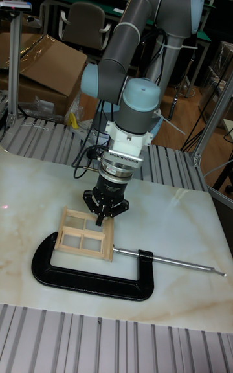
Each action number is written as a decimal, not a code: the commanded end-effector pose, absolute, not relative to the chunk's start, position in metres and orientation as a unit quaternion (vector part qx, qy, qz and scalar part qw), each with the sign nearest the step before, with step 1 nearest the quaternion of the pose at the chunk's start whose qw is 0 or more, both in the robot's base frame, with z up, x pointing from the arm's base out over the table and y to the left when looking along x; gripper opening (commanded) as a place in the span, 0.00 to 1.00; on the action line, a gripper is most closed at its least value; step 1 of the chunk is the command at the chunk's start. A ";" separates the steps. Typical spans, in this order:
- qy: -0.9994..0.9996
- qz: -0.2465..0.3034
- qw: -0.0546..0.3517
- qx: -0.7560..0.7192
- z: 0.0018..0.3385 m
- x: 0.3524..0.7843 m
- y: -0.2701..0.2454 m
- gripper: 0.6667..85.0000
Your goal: Open a sliding window
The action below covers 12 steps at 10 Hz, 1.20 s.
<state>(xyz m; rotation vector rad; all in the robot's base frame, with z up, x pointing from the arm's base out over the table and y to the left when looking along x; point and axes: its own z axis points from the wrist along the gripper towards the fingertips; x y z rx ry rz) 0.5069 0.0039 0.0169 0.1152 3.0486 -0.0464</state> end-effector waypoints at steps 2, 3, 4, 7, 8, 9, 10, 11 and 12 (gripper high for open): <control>0.998 -0.006 0.040 0.040 0.031 0.503 0.003 0.00; 0.998 -0.001 0.042 0.041 0.032 0.504 0.006 0.00; 0.998 -0.002 0.043 0.039 0.034 0.503 0.005 0.00; 0.998 -0.004 0.043 0.044 0.041 0.505 0.006 0.00; 0.998 -0.003 0.046 0.046 0.042 0.507 0.006 0.00; 0.997 -0.001 0.049 0.053 0.044 0.509 0.009 0.00; 0.997 -0.001 0.049 0.055 0.049 0.509 0.010 0.00; 0.997 0.008 0.054 0.057 0.053 0.511 0.013 0.00; 0.997 0.012 0.060 0.055 0.059 0.512 0.007 0.00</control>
